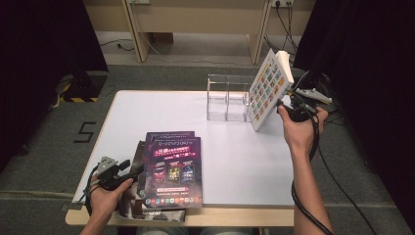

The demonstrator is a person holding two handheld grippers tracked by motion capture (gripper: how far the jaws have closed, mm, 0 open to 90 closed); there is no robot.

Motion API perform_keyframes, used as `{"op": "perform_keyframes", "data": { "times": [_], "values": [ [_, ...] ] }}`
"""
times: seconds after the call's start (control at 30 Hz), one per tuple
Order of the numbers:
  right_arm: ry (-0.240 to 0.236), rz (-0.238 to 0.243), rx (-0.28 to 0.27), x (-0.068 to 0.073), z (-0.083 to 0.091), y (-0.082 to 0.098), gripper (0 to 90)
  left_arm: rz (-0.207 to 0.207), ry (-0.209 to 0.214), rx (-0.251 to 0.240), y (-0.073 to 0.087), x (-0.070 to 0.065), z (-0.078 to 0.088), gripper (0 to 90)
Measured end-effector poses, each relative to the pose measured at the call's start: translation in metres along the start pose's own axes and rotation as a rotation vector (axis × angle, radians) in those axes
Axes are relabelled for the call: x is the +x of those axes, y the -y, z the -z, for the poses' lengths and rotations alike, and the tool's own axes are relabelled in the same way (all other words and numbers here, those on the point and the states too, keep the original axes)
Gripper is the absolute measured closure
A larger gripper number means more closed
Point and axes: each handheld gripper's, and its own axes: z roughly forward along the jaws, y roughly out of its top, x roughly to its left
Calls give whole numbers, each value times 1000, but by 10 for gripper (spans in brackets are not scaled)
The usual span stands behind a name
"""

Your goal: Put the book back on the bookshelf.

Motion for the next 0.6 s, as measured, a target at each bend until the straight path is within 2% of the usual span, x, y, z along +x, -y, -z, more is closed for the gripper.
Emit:
{"op": "perform_keyframes", "data": {
  "times": [0.33,0.4,0.6],
  "values": [
    [-32,12,15,8,8,17,491,0,2,2,0,0,0,352],
    [-46,3,22,11,10,22,492,0,3,2,0,-1,0,352],
    [-79,19,53,22,11,40,492,-3,13,9,-1,-2,0,357]
  ]
}}
